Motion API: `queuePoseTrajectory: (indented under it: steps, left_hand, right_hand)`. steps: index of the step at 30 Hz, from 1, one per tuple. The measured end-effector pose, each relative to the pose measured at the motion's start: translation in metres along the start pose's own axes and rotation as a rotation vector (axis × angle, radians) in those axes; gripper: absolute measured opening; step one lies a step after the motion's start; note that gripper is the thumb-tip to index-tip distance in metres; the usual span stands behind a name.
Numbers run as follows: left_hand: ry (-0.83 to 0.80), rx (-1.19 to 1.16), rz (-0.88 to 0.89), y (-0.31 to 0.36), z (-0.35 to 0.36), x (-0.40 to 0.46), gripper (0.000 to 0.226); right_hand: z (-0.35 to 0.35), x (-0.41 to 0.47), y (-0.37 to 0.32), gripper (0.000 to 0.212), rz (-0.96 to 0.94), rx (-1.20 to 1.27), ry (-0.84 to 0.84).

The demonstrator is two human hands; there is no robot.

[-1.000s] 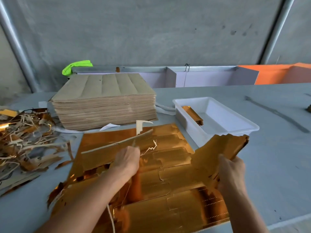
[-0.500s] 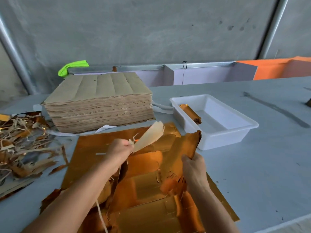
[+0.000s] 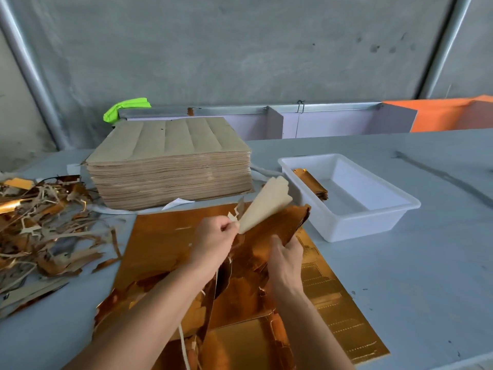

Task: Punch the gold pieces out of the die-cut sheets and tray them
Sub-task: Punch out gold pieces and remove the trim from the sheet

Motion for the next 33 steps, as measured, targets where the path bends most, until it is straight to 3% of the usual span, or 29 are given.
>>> queuePoseTrajectory:
  steps: [4, 9, 13, 18, 20, 23, 25, 27, 29, 31, 33]
  left_hand:
    - [0.022, 0.491, 0.136, 0.007, 0.018, -0.005, 0.024]
    - [-0.009, 0.517, 0.183, 0.007, 0.024, -0.004, 0.029]
    - [-0.107, 0.379, 0.179, 0.002, 0.027, -0.004, 0.031]
    - [-0.195, 0.421, 0.174, -0.003, 0.033, -0.003, 0.032]
    - [-0.165, 0.483, 0.144, -0.009, 0.026, -0.002, 0.028]
    - [0.024, 0.684, 0.078, -0.013, -0.004, 0.001, 0.014]
    - [0.058, 0.783, 0.023, -0.02, -0.017, 0.006, 0.041]
    - [-0.065, 0.856, 0.023, -0.025, -0.012, 0.013, 0.063]
    - [-0.274, 0.717, 0.044, -0.03, 0.003, 0.021, 0.078]
    - [-0.401, 0.57, 0.031, -0.028, 0.016, 0.028, 0.08]
    - [-0.46, 0.48, -0.026, -0.029, 0.022, 0.032, 0.067]
  right_hand:
    - [0.005, -0.004, -0.005, 0.025, -0.139, -0.033, -0.035]
    - [0.004, -0.012, -0.009, 0.027, -0.278, -0.115, -0.071]
    - [-0.005, -0.006, 0.0, 0.024, -0.139, -0.018, -0.008]
    - [-0.007, -0.002, 0.002, 0.018, -0.047, -0.047, 0.059]
    - [-0.015, 0.002, 0.001, 0.02, -0.003, -0.107, 0.06]
    - [-0.035, 0.005, -0.006, 0.021, 0.028, -0.281, 0.038]
    - [-0.041, 0.006, -0.01, 0.021, 0.038, -0.355, -0.009]
    - [-0.041, 0.006, -0.015, 0.018, 0.055, -0.407, -0.064]
    - [-0.039, 0.006, -0.02, 0.017, 0.059, -0.429, -0.107]
    - [-0.038, 0.006, -0.026, 0.018, 0.039, -0.422, -0.151]
    - [-0.041, 0.004, -0.031, 0.017, 0.014, -0.425, -0.152]
Point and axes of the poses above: each hand's wrist, its own x-axis towards the middle knuckle, its own z-axis out of the palm, y = z × x, the point moved 5 cm from there along x, towards the middle knuckle, and after that the axes turned 15 degrees about -y, right-handed, at the moved point
